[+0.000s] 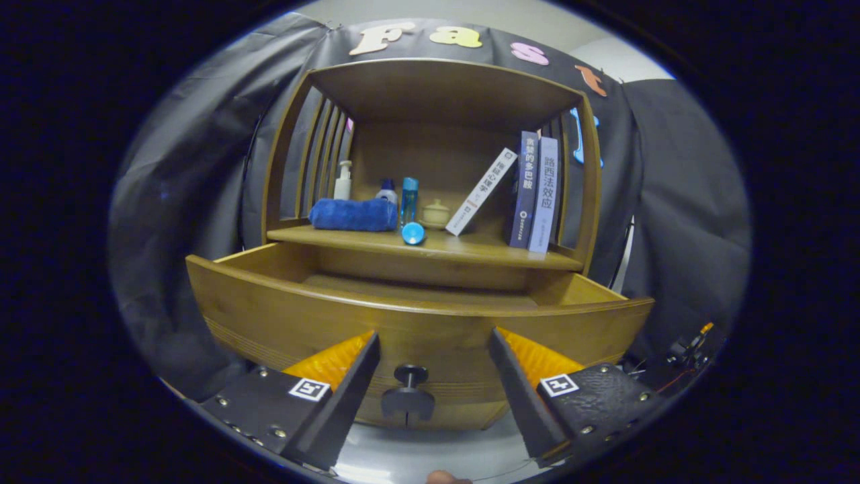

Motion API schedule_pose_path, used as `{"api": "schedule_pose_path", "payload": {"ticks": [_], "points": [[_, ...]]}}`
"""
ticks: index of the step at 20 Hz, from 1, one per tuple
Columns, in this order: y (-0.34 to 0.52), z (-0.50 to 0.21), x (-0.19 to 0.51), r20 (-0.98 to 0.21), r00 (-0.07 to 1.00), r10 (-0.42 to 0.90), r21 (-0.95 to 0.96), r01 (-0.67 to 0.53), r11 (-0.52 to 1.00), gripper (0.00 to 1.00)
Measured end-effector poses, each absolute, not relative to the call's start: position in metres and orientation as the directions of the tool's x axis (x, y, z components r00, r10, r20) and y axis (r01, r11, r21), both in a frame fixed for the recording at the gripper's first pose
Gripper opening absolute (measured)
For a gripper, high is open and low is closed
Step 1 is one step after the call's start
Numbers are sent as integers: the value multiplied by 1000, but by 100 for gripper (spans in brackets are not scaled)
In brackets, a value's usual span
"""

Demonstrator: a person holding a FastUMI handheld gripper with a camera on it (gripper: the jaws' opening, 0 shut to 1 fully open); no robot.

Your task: Pull open the drawer, take out the items inside it, and place them on the countertop above the cabinet.

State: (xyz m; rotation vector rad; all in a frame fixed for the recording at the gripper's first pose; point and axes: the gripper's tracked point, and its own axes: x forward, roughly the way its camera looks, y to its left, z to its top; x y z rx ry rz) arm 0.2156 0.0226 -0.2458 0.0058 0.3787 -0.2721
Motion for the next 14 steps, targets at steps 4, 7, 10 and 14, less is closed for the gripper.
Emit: {"api": "schedule_pose_path", "payload": {"ticks": [4, 7, 10, 14], "points": [[18, -250, 245, -359, 891, -277, -46, 280, 959, 98], [18, -251, 259, -347, 894, -283, -53, 282, 958, 98], [17, -254, 274, -340, 900, -272, -80, 261, 962, 98], [14, -259, 293, -345, 897, -275, -80, 264, 961, 98]]}}
